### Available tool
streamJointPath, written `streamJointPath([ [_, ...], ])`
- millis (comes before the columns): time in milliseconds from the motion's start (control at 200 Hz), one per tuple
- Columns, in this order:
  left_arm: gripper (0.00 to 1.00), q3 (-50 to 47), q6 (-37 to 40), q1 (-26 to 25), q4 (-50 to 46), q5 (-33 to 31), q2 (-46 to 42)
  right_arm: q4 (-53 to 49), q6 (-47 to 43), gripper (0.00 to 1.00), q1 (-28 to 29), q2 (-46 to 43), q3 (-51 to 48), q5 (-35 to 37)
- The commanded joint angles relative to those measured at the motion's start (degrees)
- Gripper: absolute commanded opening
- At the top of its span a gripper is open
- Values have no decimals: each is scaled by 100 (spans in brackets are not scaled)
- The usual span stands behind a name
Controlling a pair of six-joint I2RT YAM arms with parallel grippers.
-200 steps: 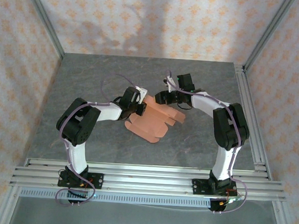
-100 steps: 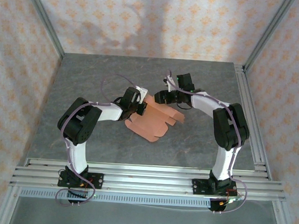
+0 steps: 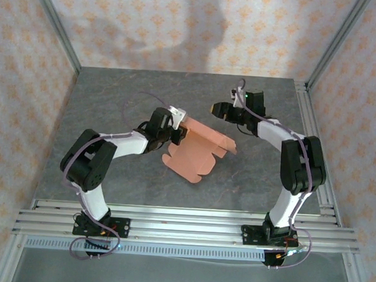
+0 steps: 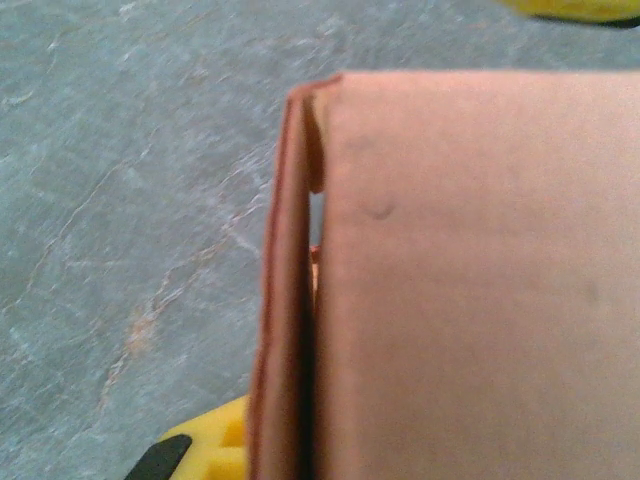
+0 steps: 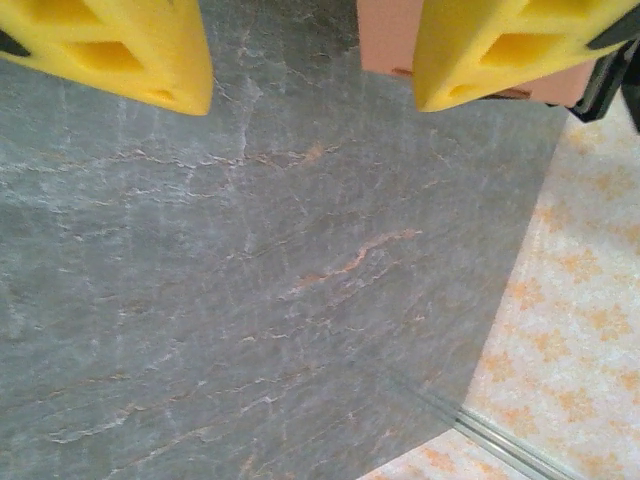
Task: Fold the paper box
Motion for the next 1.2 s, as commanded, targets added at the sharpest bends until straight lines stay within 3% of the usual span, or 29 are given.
streamJointPath([
  [0,0,-5,134,63,-131,507,-265,-185,-205,51,103,118,157,-487],
  [445,0,51,-723,280,592,640,-131,-493,-988,41,752,221,201,-1710],
  [866,0,81,-1202,416,839,475,105,-882,-1274,40,889,124,350,-1754],
  [1021,0,-34,-1329,495,1061,487,177,-423,-1035,44,805,-142,143,-1014],
  [1196,0,-341,-1818,763,1657,772,223,1102,454,55,349,-441,-281,-55],
])
